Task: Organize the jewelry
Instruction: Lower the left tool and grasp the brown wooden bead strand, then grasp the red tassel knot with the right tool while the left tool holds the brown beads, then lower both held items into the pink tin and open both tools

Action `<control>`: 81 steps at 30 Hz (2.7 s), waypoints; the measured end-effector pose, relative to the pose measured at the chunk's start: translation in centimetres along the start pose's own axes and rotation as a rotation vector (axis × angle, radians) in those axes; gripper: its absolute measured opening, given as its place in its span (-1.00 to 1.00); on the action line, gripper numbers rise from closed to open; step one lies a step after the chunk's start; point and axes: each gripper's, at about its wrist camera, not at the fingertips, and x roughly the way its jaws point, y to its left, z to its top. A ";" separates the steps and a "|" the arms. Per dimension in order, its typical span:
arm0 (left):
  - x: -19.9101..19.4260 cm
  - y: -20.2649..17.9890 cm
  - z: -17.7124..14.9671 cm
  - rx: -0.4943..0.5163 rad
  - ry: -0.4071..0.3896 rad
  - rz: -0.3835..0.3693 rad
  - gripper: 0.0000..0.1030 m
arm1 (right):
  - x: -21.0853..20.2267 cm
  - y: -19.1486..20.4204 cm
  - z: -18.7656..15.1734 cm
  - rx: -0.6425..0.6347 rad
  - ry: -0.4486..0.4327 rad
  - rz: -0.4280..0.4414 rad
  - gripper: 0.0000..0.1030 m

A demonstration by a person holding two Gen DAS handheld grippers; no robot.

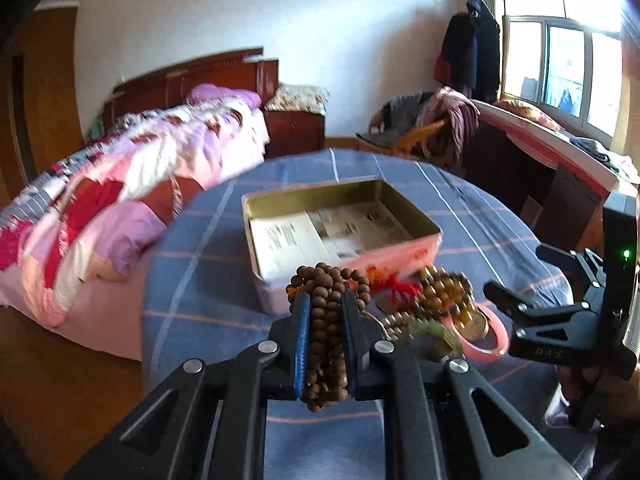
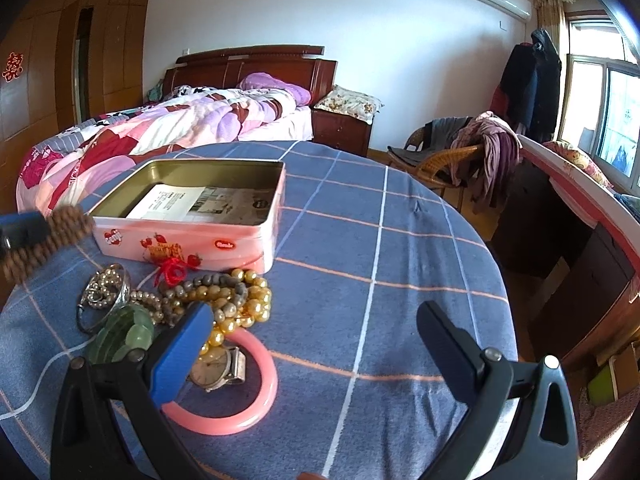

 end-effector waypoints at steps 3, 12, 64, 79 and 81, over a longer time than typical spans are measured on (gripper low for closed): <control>0.1 0.6 0.4 -0.005 -0.013 0.027 -0.72 | 0.3 -0.4 0.2 0.005 0.011 0.018 0.89; 1.9 1.1 0.6 0.005 0.003 0.026 -0.72 | 2.0 -1.0 1.2 0.050 0.093 0.097 0.47; 2.8 2.4 1.1 -0.024 0.005 0.022 -0.71 | 6.6 7.1 4.2 -0.230 0.271 0.317 -0.83; 2.2 1.8 2.4 0.015 -0.017 -0.014 -0.71 | -0.2 4.5 8.3 -0.196 0.060 0.369 -0.86; 2.3 1.8 3.2 0.025 -0.018 -0.026 -0.71 | -0.2 3.9 9.1 -0.173 0.044 0.374 -0.86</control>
